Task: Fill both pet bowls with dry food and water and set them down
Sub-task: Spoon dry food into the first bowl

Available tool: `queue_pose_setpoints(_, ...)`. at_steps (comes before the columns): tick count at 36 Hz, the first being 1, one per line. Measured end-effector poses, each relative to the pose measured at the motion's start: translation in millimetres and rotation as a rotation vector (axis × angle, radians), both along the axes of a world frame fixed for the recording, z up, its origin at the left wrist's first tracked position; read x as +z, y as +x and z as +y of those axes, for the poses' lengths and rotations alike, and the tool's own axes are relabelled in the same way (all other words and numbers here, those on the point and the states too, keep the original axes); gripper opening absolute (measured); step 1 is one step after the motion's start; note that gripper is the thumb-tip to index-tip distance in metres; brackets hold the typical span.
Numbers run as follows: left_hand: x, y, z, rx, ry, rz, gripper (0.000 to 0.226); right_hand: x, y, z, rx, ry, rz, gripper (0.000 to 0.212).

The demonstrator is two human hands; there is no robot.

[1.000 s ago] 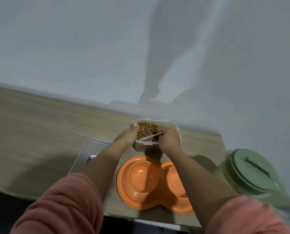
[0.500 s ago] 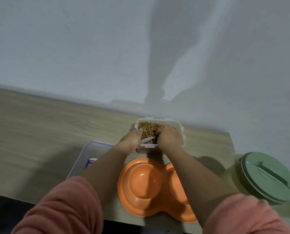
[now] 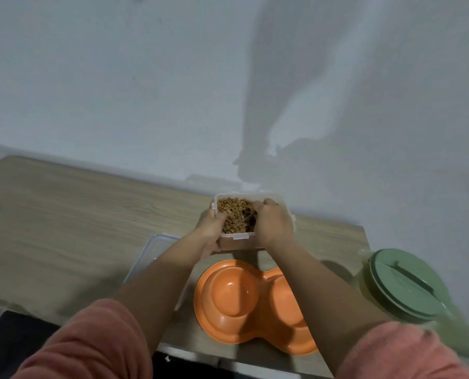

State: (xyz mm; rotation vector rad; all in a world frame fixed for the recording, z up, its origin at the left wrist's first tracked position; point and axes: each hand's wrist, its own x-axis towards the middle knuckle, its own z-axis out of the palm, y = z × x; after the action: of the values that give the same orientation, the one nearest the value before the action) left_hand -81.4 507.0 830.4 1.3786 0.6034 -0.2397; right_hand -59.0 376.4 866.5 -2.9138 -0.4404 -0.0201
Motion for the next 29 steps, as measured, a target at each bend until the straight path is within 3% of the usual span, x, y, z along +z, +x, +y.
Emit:
queue_pose_setpoints(3, 6, -13, 6, 0.06, -0.027, -0.021, 0.015, 9, -5, 1, 0.02, 0.049, -0.052, 0.033)
queue_pose_setpoints(7, 17, -39, 12, 0.16, -0.071, -0.1, 0.012, 25, -20, 8, 0.044, 0.265, -0.067, 0.024)
queue_pose_setpoints(12, 30, -74, 15, 0.325, -0.157, -0.212, 0.048, 51, -44, 14, -0.038, 0.525, -0.09, 0.028)
queue_pose_setpoints(16, -4, -82, 33, 0.391, -0.091, -0.256, 0.089, 65, -67, 18, -0.084, 0.744, -0.121, 0.028)
queue_pose_setpoints(19, 15, -120, 32, 0.416, 0.04, -0.221, 0.084, 70, -84, 24, -0.113, 0.863, -0.137, 0.027)
queue_pose_setpoints(24, 30, -165, 32, 0.473, 0.03, -0.328, 0.067, 64, -108, 39, -0.153, 0.913, -0.12, 0.022)
queue_pose_setpoints(29, 30, -196, 47, 0.45, 0.262, -0.272, 0.064, 56, -128, 50, -0.206, 0.906, -0.1, 0.029)
